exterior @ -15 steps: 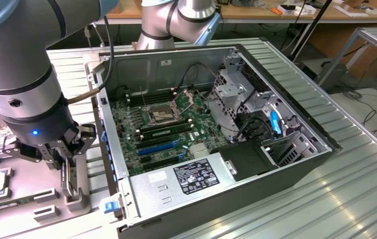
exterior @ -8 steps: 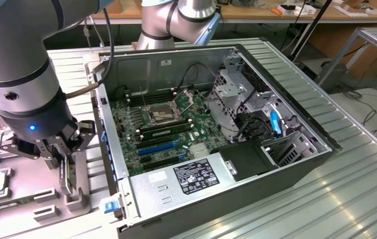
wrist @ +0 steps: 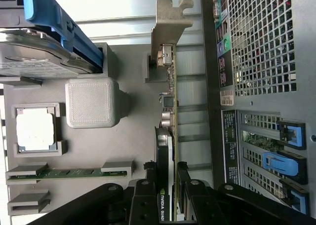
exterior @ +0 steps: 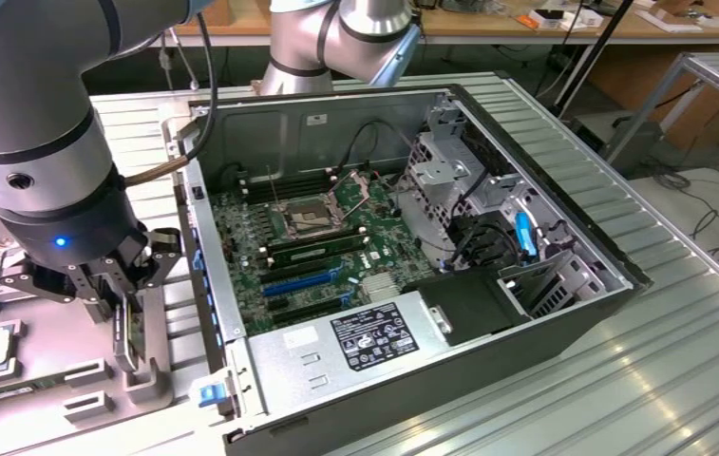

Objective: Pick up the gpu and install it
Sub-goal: 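Pick up the gpu and move the gpu toward the slot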

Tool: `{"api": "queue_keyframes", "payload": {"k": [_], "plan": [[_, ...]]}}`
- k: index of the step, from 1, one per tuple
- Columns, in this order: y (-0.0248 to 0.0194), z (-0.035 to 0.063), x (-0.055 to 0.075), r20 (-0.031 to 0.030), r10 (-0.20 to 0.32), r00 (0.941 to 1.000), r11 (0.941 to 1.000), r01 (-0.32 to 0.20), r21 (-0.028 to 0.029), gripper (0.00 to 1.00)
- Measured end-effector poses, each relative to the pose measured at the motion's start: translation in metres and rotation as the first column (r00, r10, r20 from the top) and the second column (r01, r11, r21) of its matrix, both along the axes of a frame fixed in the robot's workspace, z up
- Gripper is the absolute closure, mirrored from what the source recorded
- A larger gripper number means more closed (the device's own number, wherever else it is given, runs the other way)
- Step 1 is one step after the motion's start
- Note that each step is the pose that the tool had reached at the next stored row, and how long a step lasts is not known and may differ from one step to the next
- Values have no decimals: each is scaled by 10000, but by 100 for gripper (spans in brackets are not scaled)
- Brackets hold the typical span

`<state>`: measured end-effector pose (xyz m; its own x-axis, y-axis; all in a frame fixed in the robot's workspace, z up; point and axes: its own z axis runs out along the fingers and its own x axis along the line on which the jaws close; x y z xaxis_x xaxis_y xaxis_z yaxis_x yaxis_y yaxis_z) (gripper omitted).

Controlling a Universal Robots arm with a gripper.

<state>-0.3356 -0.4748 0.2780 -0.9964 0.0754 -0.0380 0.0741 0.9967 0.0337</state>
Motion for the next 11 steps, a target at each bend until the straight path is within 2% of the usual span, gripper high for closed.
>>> {"api": "queue_keyframes", "payload": {"k": [6, 11], "plan": [[0, 0, 0, 1, 0, 10000, 10000, 0, 1, 73], [0, 45, 0, -4, 0, 10000, 10000, 0, -1, 73]]}}
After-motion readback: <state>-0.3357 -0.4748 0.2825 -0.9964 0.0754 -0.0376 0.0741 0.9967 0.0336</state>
